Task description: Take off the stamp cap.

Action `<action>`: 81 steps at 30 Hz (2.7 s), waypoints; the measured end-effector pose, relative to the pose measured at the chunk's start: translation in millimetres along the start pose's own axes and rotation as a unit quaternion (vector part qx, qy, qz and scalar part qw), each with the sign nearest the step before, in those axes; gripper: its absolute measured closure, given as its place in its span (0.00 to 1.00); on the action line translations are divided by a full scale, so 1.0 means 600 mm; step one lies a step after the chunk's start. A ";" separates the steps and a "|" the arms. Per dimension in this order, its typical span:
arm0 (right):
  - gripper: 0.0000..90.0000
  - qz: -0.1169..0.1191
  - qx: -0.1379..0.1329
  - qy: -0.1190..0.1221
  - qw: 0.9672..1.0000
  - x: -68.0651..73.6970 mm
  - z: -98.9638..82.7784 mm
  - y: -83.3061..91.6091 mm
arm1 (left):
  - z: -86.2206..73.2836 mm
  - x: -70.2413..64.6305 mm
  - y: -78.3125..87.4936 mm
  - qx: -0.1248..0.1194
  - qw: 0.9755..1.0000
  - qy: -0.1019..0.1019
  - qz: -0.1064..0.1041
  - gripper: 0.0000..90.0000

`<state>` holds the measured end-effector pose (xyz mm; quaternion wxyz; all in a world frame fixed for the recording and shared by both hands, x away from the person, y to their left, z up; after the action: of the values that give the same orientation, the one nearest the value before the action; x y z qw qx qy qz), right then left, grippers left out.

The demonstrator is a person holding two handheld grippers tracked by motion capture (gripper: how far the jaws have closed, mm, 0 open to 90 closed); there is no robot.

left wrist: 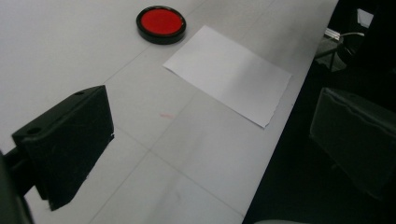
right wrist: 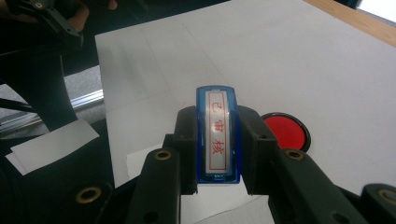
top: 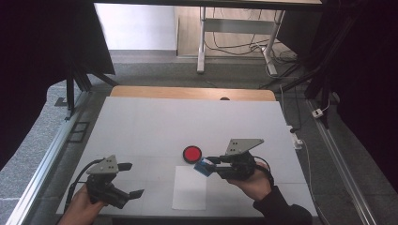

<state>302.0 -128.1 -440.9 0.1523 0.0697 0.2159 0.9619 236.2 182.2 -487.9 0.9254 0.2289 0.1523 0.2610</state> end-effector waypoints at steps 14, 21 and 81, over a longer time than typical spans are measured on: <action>0.79 0.008 -0.005 0.012 1.000 0.005 0.007 0.004 | 0.047 -0.005 -0.055 0.008 0.999 -0.021 -0.044 0.00; 0.79 0.013 -0.011 0.007 1.000 0.007 0.010 0.004 | 0.069 -0.006 -0.082 0.002 0.997 -0.044 -0.071 0.00; 0.79 0.085 -0.015 0.031 0.996 0.032 0.021 -0.010 | 0.113 -0.037 -0.221 0.000 0.948 -0.157 -0.276 0.62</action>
<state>287.8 -111.7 -430.8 0.0639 0.0558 0.1998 0.9762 300.3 46.0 -493.7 0.9734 0.2161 0.0623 -0.0445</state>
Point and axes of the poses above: each handheld gripper's, and its own axes: y roughly backward along the jaws, z roughly out of its top, x roughly to its left, the point moved 5 cm from there along -y, roughly forward along the jaws, and after that the axes turned 8 degrees about -x, right-handed, at the moved point
